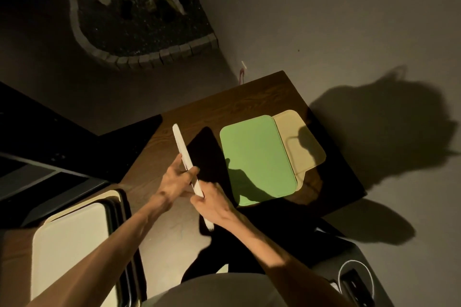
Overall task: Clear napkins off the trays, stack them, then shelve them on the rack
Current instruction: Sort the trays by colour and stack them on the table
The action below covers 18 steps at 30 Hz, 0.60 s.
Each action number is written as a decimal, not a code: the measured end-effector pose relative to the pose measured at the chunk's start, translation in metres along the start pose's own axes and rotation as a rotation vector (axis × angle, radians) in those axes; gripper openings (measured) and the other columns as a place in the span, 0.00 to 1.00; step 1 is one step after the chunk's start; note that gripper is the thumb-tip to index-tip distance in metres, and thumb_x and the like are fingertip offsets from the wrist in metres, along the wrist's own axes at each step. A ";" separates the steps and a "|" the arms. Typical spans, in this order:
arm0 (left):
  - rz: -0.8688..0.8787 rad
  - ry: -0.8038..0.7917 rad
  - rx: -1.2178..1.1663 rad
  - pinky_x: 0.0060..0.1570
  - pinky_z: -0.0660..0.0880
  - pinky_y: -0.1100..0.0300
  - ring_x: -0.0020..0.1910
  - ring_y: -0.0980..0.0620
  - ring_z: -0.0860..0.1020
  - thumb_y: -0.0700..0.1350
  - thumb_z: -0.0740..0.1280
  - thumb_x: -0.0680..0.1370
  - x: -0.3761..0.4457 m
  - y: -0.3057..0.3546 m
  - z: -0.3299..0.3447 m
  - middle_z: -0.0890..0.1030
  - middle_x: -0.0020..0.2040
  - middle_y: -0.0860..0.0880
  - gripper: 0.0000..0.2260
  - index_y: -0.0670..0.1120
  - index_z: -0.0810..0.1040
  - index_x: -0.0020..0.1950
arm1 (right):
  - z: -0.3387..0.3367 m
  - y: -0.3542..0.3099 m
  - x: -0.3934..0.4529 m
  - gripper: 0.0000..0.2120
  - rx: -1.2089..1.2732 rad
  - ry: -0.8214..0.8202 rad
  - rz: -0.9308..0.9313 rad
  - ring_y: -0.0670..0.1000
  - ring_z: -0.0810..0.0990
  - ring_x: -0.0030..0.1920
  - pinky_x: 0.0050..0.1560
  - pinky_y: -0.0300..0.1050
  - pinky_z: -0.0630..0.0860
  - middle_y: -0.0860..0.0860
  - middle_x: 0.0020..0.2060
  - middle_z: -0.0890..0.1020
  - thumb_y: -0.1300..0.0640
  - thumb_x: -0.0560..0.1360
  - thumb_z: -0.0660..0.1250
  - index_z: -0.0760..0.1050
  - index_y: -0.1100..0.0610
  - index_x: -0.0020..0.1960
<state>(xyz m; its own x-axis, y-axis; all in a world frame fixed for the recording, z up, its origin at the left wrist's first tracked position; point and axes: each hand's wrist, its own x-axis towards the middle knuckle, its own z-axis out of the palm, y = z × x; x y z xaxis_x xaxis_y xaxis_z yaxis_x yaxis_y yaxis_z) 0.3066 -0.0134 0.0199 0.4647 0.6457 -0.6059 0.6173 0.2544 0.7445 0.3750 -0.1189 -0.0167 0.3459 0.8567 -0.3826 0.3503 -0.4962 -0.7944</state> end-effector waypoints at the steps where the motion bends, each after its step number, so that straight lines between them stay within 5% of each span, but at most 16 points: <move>1: 0.012 0.008 0.010 0.35 0.83 0.55 0.47 0.49 0.82 0.41 0.64 0.79 0.000 -0.001 -0.001 0.80 0.55 0.44 0.26 0.54 0.60 0.75 | 0.002 0.001 0.000 0.11 -0.011 -0.009 -0.003 0.55 0.75 0.37 0.36 0.44 0.70 0.61 0.41 0.80 0.58 0.75 0.61 0.74 0.63 0.53; 6: 0.038 0.003 0.027 0.42 0.83 0.50 0.49 0.47 0.82 0.42 0.65 0.79 0.008 -0.005 -0.002 0.81 0.51 0.48 0.26 0.59 0.61 0.73 | -0.003 0.013 0.013 0.13 0.210 -0.127 0.038 0.47 0.75 0.33 0.33 0.44 0.71 0.52 0.36 0.80 0.47 0.74 0.65 0.77 0.55 0.52; 9: 0.002 -0.070 0.018 0.40 0.83 0.56 0.59 0.44 0.79 0.48 0.69 0.77 0.010 -0.004 -0.004 0.75 0.67 0.42 0.36 0.58 0.52 0.78 | -0.035 0.031 0.026 0.18 0.413 -0.174 0.141 0.46 0.80 0.49 0.46 0.39 0.74 0.46 0.49 0.81 0.40 0.72 0.70 0.78 0.47 0.58; 11: -0.031 -0.089 0.002 0.41 0.83 0.54 0.64 0.43 0.76 0.50 0.70 0.76 0.013 -0.004 -0.004 0.69 0.73 0.42 0.38 0.59 0.50 0.78 | -0.059 0.054 0.037 0.28 0.417 -0.007 0.220 0.49 0.76 0.62 0.56 0.39 0.73 0.48 0.61 0.77 0.42 0.71 0.73 0.73 0.48 0.68; 14: -0.028 -0.117 0.002 0.45 0.83 0.50 0.63 0.46 0.76 0.49 0.70 0.76 0.016 -0.005 -0.005 0.69 0.73 0.42 0.39 0.60 0.49 0.78 | -0.090 0.102 0.052 0.33 0.043 0.342 0.433 0.57 0.70 0.68 0.66 0.53 0.72 0.56 0.67 0.72 0.45 0.72 0.73 0.68 0.54 0.72; 18: -0.014 -0.137 0.009 0.41 0.83 0.55 0.61 0.48 0.75 0.49 0.69 0.76 0.015 -0.004 -0.009 0.68 0.74 0.43 0.38 0.59 0.48 0.78 | -0.111 0.148 0.051 0.38 -0.222 0.440 0.640 0.63 0.71 0.66 0.65 0.58 0.72 0.66 0.67 0.70 0.47 0.71 0.70 0.60 0.63 0.74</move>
<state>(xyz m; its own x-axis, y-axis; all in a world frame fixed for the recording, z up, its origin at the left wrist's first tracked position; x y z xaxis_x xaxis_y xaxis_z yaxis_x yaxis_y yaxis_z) 0.3049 0.0019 0.0101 0.5378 0.5373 -0.6497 0.6298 0.2563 0.7333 0.5415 -0.1639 -0.1014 0.8325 0.2865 -0.4743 0.1173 -0.9277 -0.3545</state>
